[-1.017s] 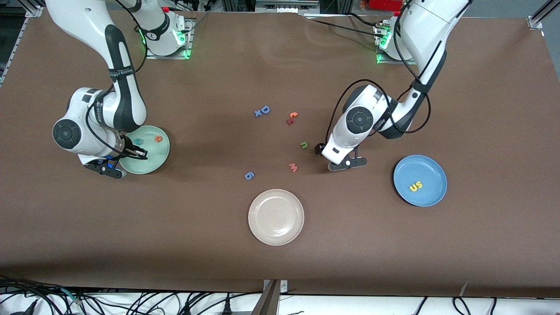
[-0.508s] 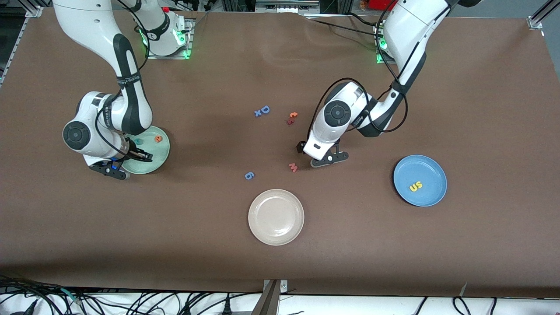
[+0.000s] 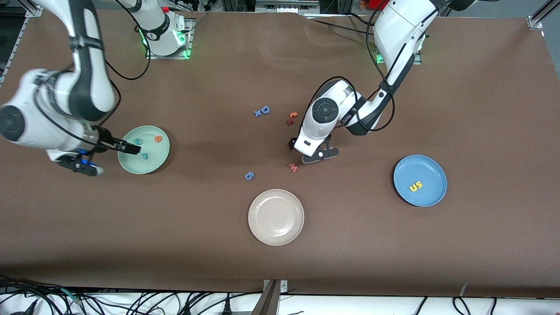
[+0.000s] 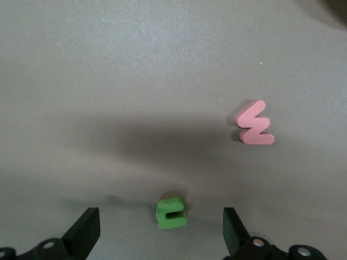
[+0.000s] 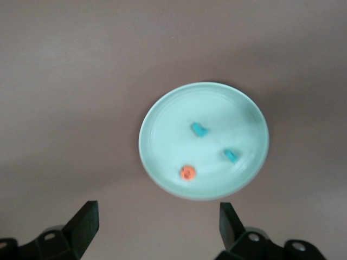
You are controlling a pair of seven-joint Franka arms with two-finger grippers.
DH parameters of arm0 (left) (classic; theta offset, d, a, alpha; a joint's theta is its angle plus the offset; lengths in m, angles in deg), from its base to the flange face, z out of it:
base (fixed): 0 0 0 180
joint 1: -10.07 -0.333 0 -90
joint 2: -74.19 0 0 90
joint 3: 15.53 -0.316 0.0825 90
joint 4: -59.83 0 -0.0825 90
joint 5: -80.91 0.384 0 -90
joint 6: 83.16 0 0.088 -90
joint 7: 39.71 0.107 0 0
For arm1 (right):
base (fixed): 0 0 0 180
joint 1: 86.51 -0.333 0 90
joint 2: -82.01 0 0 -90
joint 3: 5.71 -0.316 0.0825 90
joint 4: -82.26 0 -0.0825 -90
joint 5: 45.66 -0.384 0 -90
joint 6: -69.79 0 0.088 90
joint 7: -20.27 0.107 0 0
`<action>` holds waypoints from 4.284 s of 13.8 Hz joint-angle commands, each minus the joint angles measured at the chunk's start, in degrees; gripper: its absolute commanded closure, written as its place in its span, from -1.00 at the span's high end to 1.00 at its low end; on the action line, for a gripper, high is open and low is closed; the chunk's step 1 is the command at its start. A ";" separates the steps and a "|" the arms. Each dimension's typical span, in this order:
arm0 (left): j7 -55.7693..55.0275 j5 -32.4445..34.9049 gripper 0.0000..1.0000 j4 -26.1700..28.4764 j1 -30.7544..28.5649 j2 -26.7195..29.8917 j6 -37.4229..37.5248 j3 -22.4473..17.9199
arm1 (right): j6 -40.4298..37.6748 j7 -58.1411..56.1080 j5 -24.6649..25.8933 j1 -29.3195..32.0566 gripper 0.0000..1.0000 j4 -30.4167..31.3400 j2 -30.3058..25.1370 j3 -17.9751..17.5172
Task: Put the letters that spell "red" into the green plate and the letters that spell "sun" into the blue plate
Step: 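Grasp the green u with the left gripper while the right arm withdraws, then carry the green u onto the blue plate and open the left gripper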
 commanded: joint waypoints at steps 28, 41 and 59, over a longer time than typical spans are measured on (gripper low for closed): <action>-2.14 1.65 -0.31 -3.06 1.81 -3.86 0.41 -0.87 | -10.19 2.41 16.80 35.01 0.99 -16.87 -12.54 -37.19; -1.97 1.82 -1.00 -3.15 1.81 -3.95 0.50 -0.95 | -12.83 3.02 16.62 32.47 0.99 -16.69 -12.28 -37.37; 39.22 3.93 -1.00 -6.23 -14.79 2.37 18.25 -3.06 | -12.65 6.45 16.45 28.86 0.99 -16.96 -11.40 -37.19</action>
